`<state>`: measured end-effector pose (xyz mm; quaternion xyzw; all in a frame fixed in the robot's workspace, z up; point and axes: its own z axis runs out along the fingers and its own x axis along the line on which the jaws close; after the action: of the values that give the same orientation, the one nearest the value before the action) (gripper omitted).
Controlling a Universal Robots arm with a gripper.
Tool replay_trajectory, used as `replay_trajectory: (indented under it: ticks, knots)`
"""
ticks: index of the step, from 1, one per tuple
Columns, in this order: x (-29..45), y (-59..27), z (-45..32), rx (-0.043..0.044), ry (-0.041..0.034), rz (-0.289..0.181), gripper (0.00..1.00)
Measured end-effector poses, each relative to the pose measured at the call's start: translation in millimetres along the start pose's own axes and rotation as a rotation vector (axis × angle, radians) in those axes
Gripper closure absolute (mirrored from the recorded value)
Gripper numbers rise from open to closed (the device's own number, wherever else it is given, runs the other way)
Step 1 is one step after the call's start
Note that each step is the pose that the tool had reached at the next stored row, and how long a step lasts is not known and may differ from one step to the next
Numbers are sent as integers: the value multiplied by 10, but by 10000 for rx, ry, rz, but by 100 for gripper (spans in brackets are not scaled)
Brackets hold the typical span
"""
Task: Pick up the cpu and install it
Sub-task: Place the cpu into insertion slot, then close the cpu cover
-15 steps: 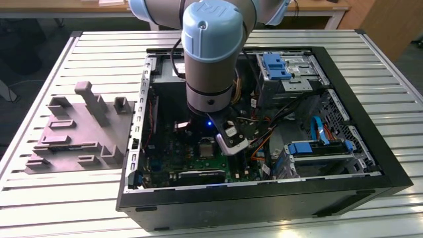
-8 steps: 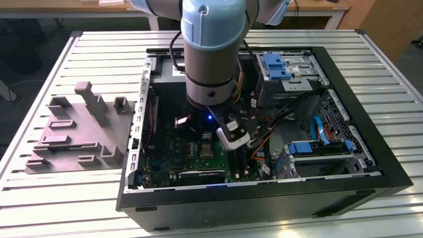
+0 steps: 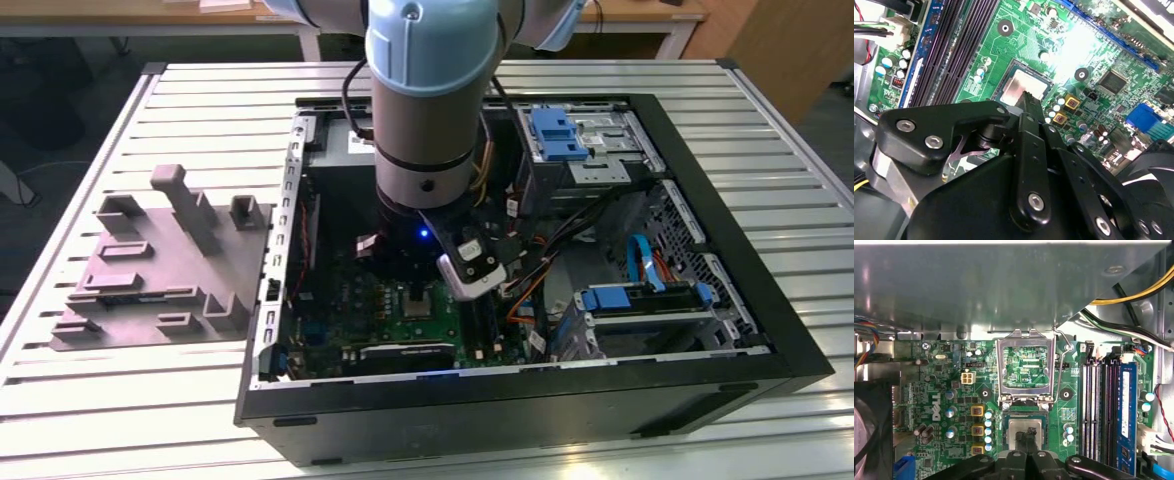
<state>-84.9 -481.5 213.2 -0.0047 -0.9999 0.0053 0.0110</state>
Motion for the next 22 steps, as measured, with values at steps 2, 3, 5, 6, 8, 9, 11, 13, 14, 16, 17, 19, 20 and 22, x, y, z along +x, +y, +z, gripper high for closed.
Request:
replay_trajectory:
  ticks: [2,3,5,6,8,9,11,13,14,16,17,19,20,22]
  knots:
    - [0,0,0,0,0,0,89]
    - [0,0,0,0,0,0,89]
    - [0,0,0,-3,0,0,89]
    - [0,0,0,-3,0,0,89]
    - [0,0,0,-4,0,0,89]
    - [0,0,0,-4,0,0,89]
    - [0,0,0,-4,0,0,89]
    - [0,0,0,-5,0,-1,89]
    - [0,0,0,-5,0,0,89]
    - [0,0,-2,-5,-1,0,89]
    - [1,-1,-17,0,2,0,89]
    - [1,-1,-56,-5,-1,-1,89]
    - [2,-1,-80,-5,-3,-1,89]
    - [4,-1,-134,-12,-13,-1,89]
